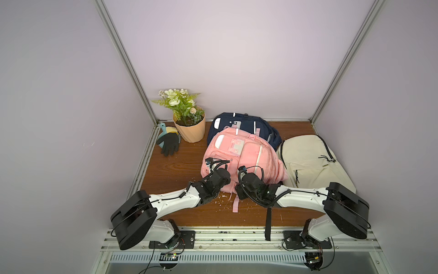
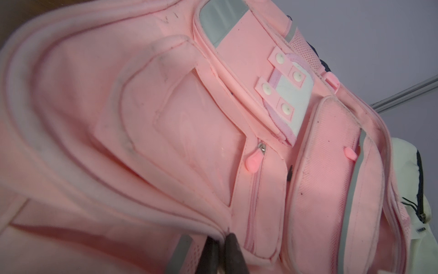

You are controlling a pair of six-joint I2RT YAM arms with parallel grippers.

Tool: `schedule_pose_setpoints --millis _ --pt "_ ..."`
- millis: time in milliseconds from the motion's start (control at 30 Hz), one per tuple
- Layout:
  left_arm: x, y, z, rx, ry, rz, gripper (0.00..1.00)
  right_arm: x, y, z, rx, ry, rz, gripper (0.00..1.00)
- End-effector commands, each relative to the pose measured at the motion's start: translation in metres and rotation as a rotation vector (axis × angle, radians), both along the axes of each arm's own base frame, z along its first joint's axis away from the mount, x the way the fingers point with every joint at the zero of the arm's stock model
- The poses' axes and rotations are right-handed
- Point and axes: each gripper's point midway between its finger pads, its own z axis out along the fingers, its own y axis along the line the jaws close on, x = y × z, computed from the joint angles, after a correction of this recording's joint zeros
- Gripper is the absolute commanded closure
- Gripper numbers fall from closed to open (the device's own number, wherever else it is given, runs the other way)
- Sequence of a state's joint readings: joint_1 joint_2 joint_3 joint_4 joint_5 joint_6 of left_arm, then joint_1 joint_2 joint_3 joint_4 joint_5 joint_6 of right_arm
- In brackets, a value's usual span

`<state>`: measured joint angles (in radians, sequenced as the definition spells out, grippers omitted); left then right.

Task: Zip up the backpack
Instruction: Zip the zipper on the backpack.

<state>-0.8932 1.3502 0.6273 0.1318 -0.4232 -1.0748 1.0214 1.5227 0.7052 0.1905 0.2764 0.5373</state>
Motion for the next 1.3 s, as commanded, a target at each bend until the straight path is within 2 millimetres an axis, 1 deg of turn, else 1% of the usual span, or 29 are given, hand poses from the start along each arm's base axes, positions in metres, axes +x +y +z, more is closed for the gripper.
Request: schedule_pose_setpoints --millis 0,100,200,333,467,533,600,700,767,867,933,1033,1100,1167,1200,1233,1267 --pt "-0.006 -0.030 0.021 -0.116 -0.020 -0.095 1.00 0.017 0.008 0.020 0.033 -0.073 -0.051 0.66" --pt "-0.006 -0.029 0.020 -0.106 -0.016 -0.089 1.00 0.022 0.002 0.023 0.012 -0.088 -0.090 0.75" --pt "-0.005 -0.025 0.020 -0.097 -0.020 -0.072 1.00 0.021 -0.002 0.026 0.007 -0.095 -0.100 0.85" --pt "-0.001 -0.016 0.023 -0.054 -0.035 -0.041 1.00 0.014 -0.009 0.031 0.008 -0.094 -0.097 0.92" --pt "0.010 -0.001 0.030 -0.015 -0.046 -0.008 1.00 0.004 -0.014 0.032 0.005 -0.075 -0.085 0.97" --pt "0.019 0.008 0.038 -0.016 -0.062 0.008 1.00 -0.001 -0.017 0.032 0.007 -0.063 -0.085 0.99" --pt "0.029 0.015 0.051 0.003 -0.091 0.020 1.00 -0.006 -0.025 0.031 0.011 -0.050 -0.104 1.00" --pt "0.045 0.020 0.071 0.063 -0.131 0.031 1.00 -0.012 -0.043 0.031 0.013 -0.040 -0.147 1.00" --pt "0.055 0.021 0.082 0.085 -0.151 0.029 1.00 -0.014 -0.054 0.031 0.007 -0.042 -0.170 1.00" --pt "0.070 0.023 0.089 0.088 -0.159 0.020 1.00 -0.017 -0.067 0.031 -0.010 -0.044 -0.198 1.00" --pt "0.080 0.025 0.091 0.089 -0.158 0.019 1.00 -0.017 -0.071 0.029 -0.015 -0.041 -0.214 1.00" --pt "0.093 0.031 0.086 0.102 -0.133 0.031 1.00 -0.017 -0.066 0.027 0.002 -0.035 -0.202 1.00" --pt "0.100 0.029 0.077 0.101 -0.105 0.019 1.00 -0.017 -0.053 0.029 0.031 -0.024 -0.174 1.00" --pt "0.101 0.025 0.065 0.122 -0.066 -0.003 1.00 -0.016 -0.039 0.034 0.067 -0.020 -0.146 1.00" --pt "0.100 0.024 0.055 0.133 -0.036 -0.009 0.98 -0.015 -0.032 0.038 0.087 -0.022 -0.136 1.00" --pt "0.097 0.024 0.047 0.135 -0.009 -0.013 0.93 -0.014 -0.026 0.043 0.103 -0.027 -0.131 1.00" --pt "0.093 0.024 0.039 0.132 0.016 -0.017 0.83 -0.012 -0.022 0.048 0.118 -0.034 -0.130 1.00"
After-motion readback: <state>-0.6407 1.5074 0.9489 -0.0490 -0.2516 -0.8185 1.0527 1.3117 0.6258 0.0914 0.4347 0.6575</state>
